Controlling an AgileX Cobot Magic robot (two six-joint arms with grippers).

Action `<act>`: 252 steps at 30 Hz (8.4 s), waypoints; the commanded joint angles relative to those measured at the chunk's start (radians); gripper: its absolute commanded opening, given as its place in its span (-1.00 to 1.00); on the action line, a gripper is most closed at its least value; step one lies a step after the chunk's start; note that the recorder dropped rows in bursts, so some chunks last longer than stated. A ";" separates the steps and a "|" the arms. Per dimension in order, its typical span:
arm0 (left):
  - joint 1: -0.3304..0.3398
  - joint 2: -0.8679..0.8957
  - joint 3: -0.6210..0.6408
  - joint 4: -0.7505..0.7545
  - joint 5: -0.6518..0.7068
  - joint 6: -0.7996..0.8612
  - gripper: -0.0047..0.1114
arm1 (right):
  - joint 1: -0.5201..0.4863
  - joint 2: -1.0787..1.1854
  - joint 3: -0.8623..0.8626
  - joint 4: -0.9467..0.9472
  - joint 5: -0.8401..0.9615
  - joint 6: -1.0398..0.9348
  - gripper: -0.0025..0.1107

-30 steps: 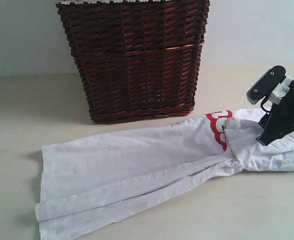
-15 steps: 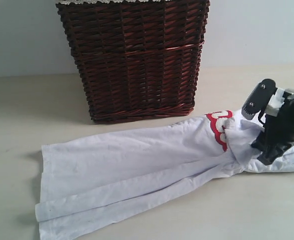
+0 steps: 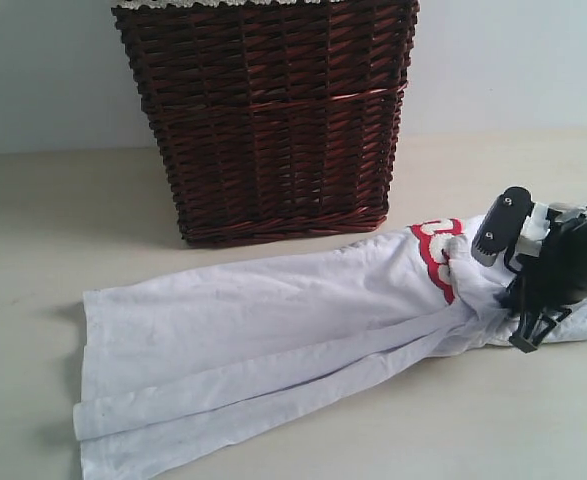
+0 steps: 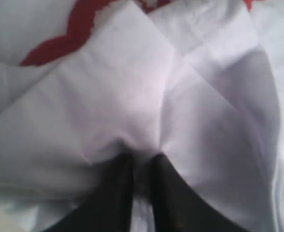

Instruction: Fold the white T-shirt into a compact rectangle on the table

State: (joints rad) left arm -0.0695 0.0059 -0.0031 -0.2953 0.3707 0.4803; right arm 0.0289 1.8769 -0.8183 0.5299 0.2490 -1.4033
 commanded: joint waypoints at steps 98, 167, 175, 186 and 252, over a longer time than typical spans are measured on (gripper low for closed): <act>0.004 -0.006 0.003 0.000 -0.002 -0.001 0.70 | -0.288 -0.180 0.116 0.159 0.238 0.474 0.90; 0.004 -0.006 0.003 0.000 -0.002 -0.001 0.70 | -0.552 -0.391 0.114 0.018 0.591 0.211 -0.96; 0.004 -0.006 0.003 0.000 -0.002 -0.001 0.70 | -0.552 -0.445 0.114 0.579 0.972 -0.049 -0.96; 0.004 -0.006 0.003 0.000 -0.002 -0.001 0.70 | -0.552 -0.445 0.114 0.289 0.809 0.084 -0.96; 0.004 -0.006 0.003 0.000 -0.002 -0.001 0.70 | 0.232 -0.329 0.114 1.152 0.294 -0.303 -0.96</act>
State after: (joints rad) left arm -0.0695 0.0059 -0.0031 -0.2953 0.3725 0.4803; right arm 0.2548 1.5277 -0.7042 1.5970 0.5677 -1.6522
